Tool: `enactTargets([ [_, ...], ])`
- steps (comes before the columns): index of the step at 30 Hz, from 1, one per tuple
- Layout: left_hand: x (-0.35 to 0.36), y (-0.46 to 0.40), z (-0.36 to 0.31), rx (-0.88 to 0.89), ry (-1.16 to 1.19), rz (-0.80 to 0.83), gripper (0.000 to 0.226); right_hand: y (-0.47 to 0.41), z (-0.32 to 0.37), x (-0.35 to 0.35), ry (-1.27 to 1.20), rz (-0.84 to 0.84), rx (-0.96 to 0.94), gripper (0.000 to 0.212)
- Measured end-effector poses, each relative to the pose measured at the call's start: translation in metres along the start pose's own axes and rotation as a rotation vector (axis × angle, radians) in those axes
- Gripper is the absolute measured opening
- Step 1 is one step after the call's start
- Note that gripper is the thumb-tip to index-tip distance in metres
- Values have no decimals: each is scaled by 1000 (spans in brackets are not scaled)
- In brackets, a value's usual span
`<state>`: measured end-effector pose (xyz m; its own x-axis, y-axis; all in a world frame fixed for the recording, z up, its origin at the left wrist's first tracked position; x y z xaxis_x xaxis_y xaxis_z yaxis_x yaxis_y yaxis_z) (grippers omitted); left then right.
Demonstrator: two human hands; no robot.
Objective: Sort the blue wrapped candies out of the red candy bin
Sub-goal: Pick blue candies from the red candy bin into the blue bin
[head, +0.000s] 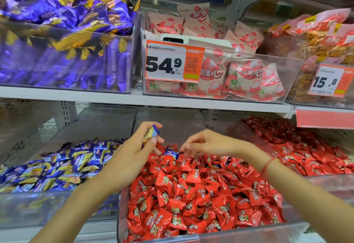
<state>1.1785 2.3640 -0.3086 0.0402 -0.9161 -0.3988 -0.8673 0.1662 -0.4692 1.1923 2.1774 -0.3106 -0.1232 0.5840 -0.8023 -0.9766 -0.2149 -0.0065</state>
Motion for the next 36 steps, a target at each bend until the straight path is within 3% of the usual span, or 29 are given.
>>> enactTargets([
  [2,0,0,1,-2,1,2,27,-34,-9,13,238,-146,6,28],
  [4,0,0,4,-3,-8,4,21,-58,-20,35,391,-178,48,35],
  [8,-1,0,4,-7,-32,12,23,-66,-28,35,437,-299,104,36],
  [10,-1,0,3,-13,-45,17,23,-57,-24,23,262,-349,96,32],
  [15,0,0,2,-72,-99,33,14,-1,22,-3,-580,-424,-21,24],
  [18,-1,2,-2,-74,-112,17,51,18,51,2,-732,-445,-108,25],
  [22,-5,2,-4,-72,-55,-24,53,28,60,21,-715,-477,-97,18],
  [25,-3,3,-3,-89,-88,16,35,33,42,8,-584,-517,-76,21],
  [28,0,3,-3,-70,-114,42,24,35,-5,-28,-244,-577,70,21],
  [30,0,3,-3,-48,-108,48,22,36,-40,-46,78,-490,244,22],
  [32,0,2,-1,-35,-99,57,23,39,-70,-39,313,-306,429,46],
  [34,1,1,2,-31,-98,67,23,43,-83,-9,422,-129,565,69],
  [36,1,1,4,-27,-95,71,25,39,-82,19,464,-131,617,79],
])
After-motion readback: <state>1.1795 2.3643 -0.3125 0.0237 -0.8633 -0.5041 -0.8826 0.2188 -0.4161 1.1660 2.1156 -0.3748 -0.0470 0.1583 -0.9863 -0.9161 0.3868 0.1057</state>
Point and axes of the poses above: each hand's wrist, its own y-axis away from the middle knuckle, its own x-axis out of the palm, z = x × y, the point moved 7 cm from there along -y, towards the middle knuckle, and after that the axes turned 12 degrees about -z, right-handed, at the moved point
